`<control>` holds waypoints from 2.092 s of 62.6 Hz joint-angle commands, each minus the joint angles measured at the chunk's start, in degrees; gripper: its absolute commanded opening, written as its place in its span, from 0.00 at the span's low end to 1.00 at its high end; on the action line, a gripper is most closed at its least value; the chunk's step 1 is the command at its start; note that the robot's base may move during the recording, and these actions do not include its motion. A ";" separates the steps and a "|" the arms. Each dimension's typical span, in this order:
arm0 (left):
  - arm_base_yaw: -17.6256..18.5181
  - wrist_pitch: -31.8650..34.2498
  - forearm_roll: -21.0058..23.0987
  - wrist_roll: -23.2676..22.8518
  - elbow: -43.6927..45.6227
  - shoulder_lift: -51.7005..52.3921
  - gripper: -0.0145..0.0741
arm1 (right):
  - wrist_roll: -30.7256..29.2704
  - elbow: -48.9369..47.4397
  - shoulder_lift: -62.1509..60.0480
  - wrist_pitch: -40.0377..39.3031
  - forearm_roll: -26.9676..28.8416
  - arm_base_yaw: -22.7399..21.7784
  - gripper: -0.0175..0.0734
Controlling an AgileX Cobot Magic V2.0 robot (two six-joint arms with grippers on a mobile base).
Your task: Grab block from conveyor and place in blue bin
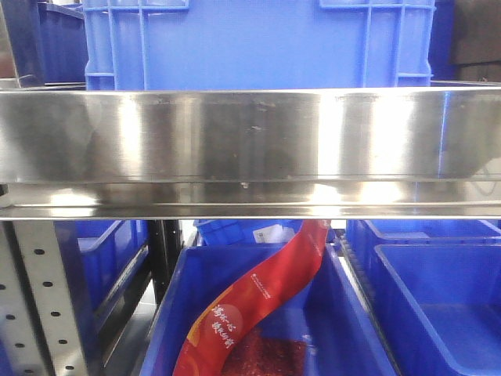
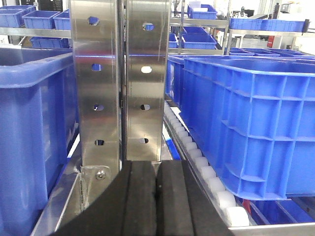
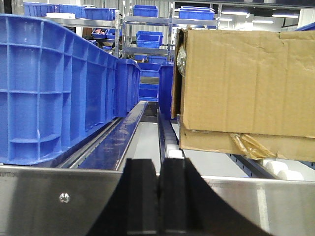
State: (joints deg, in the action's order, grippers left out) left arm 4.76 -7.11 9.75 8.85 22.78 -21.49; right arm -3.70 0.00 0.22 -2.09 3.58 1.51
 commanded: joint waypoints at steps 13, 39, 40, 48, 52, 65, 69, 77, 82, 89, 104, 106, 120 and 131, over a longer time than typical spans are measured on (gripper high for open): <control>-0.20 1.55 -1.33 -0.06 -5.06 4.41 0.04 | -0.28 0.00 -0.22 -1.32 0.13 -0.36 0.01; -2.41 2.12 -12.15 -10.34 -20.01 21.49 0.04 | -0.28 0.00 -0.22 -1.32 0.13 -0.36 0.01; -2.41 2.12 -12.15 -10.34 -20.36 21.49 0.04 | -0.28 0.00 -0.22 -1.32 0.13 -0.36 0.01; -2.41 3.99 -11.75 -10.34 -22.78 21.49 0.04 | -0.28 0.00 -0.22 -1.32 0.13 -0.36 0.01; -2.41 5.95 -10.82 -10.34 -22.78 21.49 0.04 | -0.28 0.00 -0.22 -1.32 0.13 -0.36 0.01; -2.41 5.46 -10.82 -10.34 -22.78 21.49 0.04 | -0.28 0.00 -0.22 -1.32 0.13 -0.36 0.01; -2.41 5.46 -10.31 -10.34 -22.78 21.49 0.04 | -0.28 0.00 -0.22 -1.32 0.13 -0.36 0.01; -2.41 5.46 -10.31 -10.34 -22.78 21.49 0.04 | -0.28 0.00 -0.22 -1.32 0.13 -0.36 0.01; -2.41 5.46 -10.31 -10.34 -22.78 21.49 0.04 | -0.28 0.00 -0.22 -1.32 0.13 -0.36 0.01; -2.41 5.46 -10.31 -10.34 -22.78 21.49 0.04 | -0.28 0.00 -0.22 -1.32 0.13 -0.36 0.01; -2.41 5.46 -10.31 -10.34 -22.78 21.49 0.04 | -0.28 0.00 -0.22 -1.32 0.13 -0.36 0.01; -2.41 5.46 -10.31 -10.34 -22.78 21.49 0.04 | -0.28 0.00 -0.22 -1.32 0.13 -0.36 0.01; -2.41 5.46 -10.31 -10.34 -22.78 21.49 0.04 | -0.28 0.00 -0.22 -1.32 0.13 -0.36 0.01; -2.41 5.46 -10.31 -10.34 -22.78 21.49 0.04 | -0.28 0.00 -0.22 -1.32 0.13 -0.36 0.01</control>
State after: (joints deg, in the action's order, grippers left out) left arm 2.32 -2.69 -0.87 -1.18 -0.05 -0.30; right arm -3.70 0.00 0.22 -2.19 3.58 1.42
